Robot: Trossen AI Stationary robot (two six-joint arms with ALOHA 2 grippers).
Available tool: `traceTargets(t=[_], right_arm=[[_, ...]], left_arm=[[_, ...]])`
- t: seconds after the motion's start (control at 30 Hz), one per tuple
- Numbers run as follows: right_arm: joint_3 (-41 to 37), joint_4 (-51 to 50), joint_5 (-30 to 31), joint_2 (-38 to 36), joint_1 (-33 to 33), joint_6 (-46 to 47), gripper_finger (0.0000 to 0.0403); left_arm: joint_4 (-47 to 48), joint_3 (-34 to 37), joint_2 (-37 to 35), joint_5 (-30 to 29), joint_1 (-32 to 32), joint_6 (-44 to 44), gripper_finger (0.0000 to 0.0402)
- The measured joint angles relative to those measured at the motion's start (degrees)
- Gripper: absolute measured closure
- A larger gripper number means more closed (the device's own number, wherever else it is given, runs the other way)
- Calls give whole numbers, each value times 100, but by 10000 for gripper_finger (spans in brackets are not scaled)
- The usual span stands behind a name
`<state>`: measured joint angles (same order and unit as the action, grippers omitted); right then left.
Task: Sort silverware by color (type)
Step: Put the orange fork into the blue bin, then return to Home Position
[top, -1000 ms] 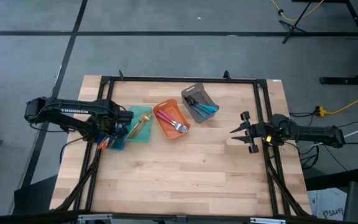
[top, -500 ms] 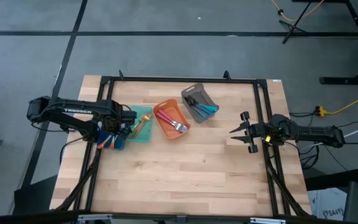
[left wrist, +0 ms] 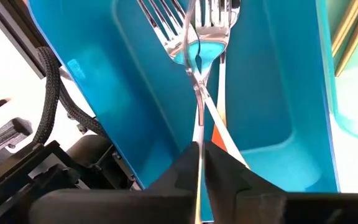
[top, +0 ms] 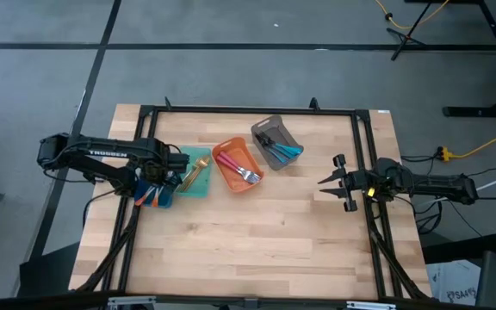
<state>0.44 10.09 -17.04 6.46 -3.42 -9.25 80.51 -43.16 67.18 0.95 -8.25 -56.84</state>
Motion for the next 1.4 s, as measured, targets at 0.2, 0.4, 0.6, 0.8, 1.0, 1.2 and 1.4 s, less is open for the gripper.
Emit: traceTargets(t=[0.2,0.4,0.6,0.8,1.0,1.2,1.4], right_arm=[[-1,2,4,0,0,0,299],[-1,2,4,0,0,1,299],[-1,4,4,0,0,1,299],[0,-46,7,0,0,1,299],[-1,-489,9,4,0,1,299],[1,-643,57,4,0,30,299],[1,-802,1243,4,2,222,299]], left_arm=[[0,0,0,-49,0,2,334],[-40,0,0,-309,2,0,314],[-55,0,-5,-599,0,146,315],[-43,-34,-179,-547,2,373,342],[-104,-551,-613,-722,2,890,375],[-637,-1139,-1253,-1647,4,1095,399],[-1744,-1300,-2033,-2326,4,1515,400]])
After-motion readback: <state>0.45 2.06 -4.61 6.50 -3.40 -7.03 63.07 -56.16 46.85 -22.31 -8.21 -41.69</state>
